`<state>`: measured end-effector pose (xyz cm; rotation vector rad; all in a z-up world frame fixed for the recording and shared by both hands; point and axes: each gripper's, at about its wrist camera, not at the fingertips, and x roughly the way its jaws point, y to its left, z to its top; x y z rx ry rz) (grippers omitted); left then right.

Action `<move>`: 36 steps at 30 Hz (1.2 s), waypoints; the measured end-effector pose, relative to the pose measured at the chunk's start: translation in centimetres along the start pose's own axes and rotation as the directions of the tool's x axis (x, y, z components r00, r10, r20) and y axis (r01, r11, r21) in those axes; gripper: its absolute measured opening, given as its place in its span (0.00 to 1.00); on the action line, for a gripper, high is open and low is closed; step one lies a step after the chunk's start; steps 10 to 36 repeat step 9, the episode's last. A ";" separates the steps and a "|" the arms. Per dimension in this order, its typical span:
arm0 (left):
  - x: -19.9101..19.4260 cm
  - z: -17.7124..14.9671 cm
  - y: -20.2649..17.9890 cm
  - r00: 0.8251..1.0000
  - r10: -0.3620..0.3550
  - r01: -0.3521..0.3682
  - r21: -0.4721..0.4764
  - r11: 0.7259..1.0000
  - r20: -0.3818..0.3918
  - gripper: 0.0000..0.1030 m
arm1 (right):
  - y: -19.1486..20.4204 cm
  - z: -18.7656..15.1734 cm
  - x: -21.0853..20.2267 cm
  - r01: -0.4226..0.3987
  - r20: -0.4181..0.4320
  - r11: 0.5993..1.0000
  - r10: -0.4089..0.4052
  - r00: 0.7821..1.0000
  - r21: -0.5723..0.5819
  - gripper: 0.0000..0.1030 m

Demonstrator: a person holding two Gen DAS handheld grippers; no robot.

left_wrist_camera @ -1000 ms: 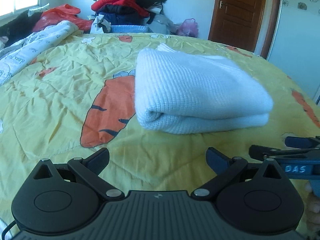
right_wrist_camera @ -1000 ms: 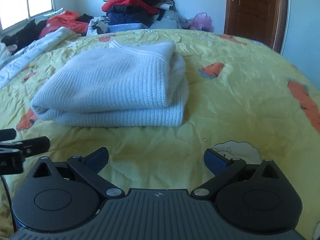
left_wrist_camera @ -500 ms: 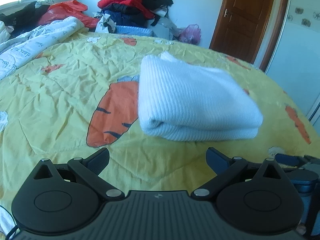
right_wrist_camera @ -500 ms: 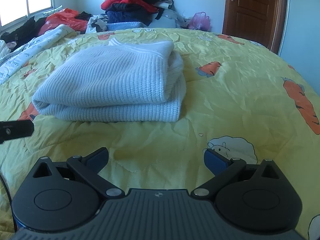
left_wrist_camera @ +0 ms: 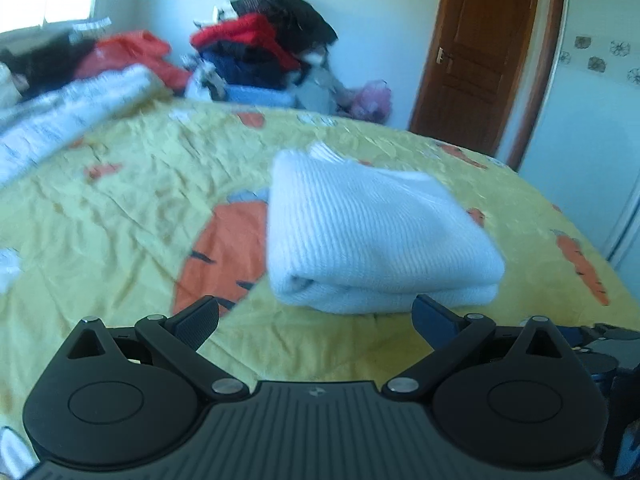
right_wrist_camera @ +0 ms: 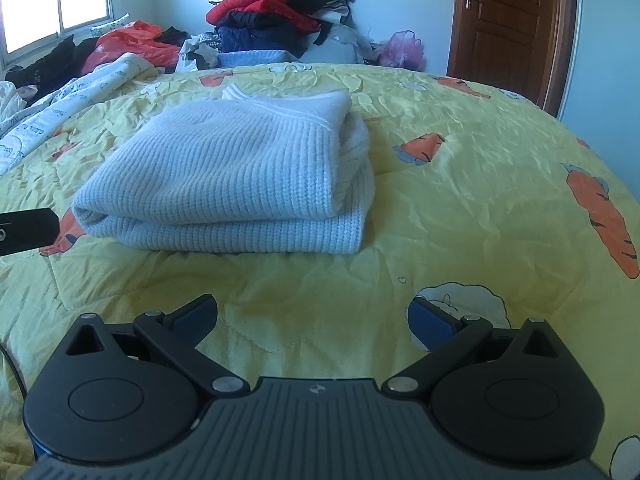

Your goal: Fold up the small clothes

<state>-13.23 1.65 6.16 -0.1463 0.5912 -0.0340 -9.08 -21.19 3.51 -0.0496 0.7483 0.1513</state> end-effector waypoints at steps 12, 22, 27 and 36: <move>-0.2 -0.3 0.1 1.000 0.016 -0.016 0.081 0.997 0.005 1.00 | -0.9 0.5 0.0 -0.013 -0.012 0.999 0.013 1.000 0.037 1.00; -0.2 -0.3 0.1 1.000 0.016 -0.016 0.081 0.997 0.005 1.00 | -0.9 0.5 0.0 -0.013 -0.012 0.999 0.013 1.000 0.037 1.00; -0.2 -0.3 0.1 1.000 0.016 -0.016 0.081 0.997 0.005 1.00 | -0.9 0.5 0.0 -0.013 -0.012 0.999 0.013 1.000 0.037 1.00; -0.2 -0.3 0.1 1.000 0.016 -0.016 0.081 0.997 0.005 1.00 | -0.9 0.5 0.0 -0.013 -0.012 0.999 0.013 1.000 0.037 1.00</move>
